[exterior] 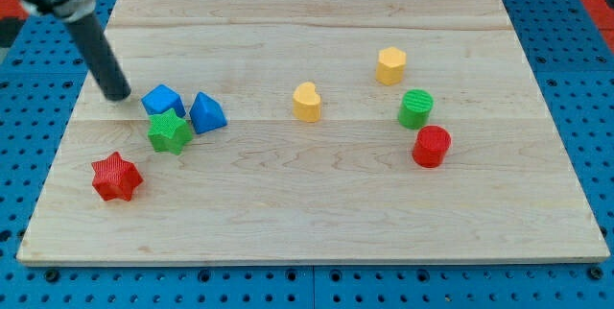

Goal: Move blue triangle along with green star into red star

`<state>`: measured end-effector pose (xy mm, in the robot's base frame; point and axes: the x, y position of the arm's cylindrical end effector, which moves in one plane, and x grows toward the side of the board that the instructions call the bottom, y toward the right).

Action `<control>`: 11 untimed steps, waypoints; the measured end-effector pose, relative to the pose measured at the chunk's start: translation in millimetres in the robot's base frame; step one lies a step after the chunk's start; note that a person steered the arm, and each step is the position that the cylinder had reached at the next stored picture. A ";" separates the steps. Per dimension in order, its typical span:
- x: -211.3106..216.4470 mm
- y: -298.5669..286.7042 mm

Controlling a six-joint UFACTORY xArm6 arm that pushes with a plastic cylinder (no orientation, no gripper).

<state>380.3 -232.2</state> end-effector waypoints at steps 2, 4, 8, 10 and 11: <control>45.0 49.8; 33.9 27.4; 62.3 61.0; -26.7 134.5; -27.7 188.1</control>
